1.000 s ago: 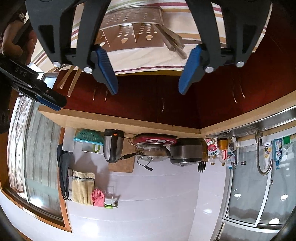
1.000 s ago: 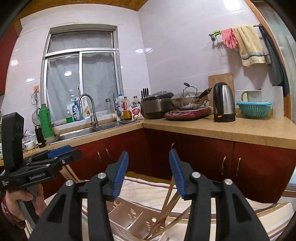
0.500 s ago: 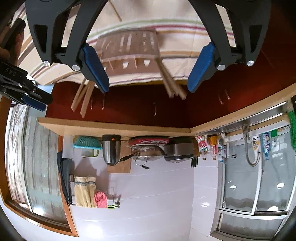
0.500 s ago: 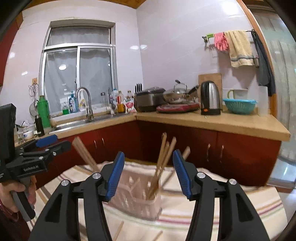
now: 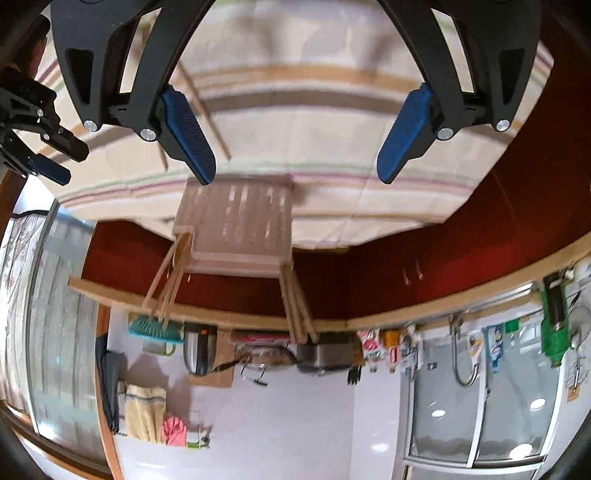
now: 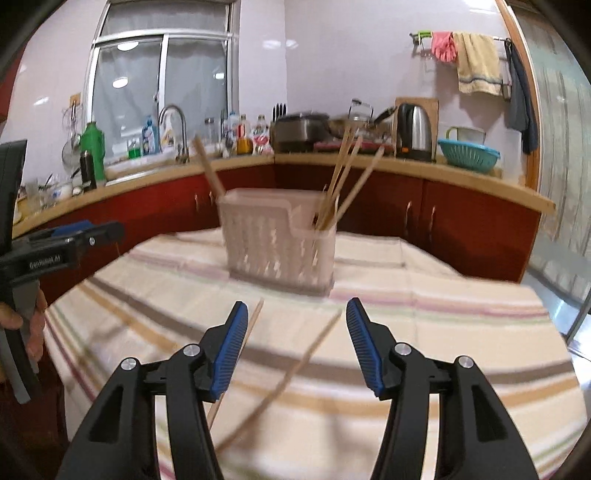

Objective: Organize utensils
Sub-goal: 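Withdraw both tools from the caddy toward the last two chopsticks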

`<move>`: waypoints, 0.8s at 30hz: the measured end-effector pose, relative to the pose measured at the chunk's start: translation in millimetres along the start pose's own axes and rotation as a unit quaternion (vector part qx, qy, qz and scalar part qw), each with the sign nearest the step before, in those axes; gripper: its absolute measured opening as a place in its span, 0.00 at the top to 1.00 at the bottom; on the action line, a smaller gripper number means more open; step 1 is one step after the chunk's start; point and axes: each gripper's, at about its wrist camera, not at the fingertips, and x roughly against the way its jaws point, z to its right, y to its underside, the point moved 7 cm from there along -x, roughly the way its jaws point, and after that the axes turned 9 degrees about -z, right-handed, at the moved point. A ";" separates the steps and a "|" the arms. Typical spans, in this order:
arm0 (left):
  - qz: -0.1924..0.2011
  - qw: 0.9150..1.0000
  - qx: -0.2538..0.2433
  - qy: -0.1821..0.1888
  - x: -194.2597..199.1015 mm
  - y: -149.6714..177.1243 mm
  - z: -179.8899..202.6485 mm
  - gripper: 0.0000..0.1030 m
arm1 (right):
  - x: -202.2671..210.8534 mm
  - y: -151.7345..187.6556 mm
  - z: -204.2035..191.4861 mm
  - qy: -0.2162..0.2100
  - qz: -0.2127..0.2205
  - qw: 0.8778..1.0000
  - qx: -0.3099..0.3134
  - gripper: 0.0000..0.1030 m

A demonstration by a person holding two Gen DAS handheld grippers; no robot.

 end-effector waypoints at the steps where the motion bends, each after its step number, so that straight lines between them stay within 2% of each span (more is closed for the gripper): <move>1: -0.006 1.000 0.001 -0.005 2.3 9.4 -2.3 0.16 | -1.2 9.7 -3.8 -0.001 -0.010 1.000 0.001 0.47; 6: -0.027 0.999 0.015 -0.010 10.6 42.2 -11.8 0.16 | -12.0 47.7 -24.7 -0.009 -0.049 0.999 0.017 0.47; 12: -0.041 0.999 0.024 -0.016 18.2 64.8 -20.7 0.16 | -29.0 82.0 -43.0 -0.013 -0.086 0.995 0.043 0.47; 17: -0.052 0.998 0.032 -0.015 18.5 74.0 -20.6 0.16 | -37.9 98.4 -42.8 -0.006 -0.111 0.992 0.051 0.47; 24: -0.063 0.998 0.030 -0.003 11.7 76.1 -7.6 0.16 | -30.1 104.5 -21.4 0.016 -0.112 0.993 0.035 0.47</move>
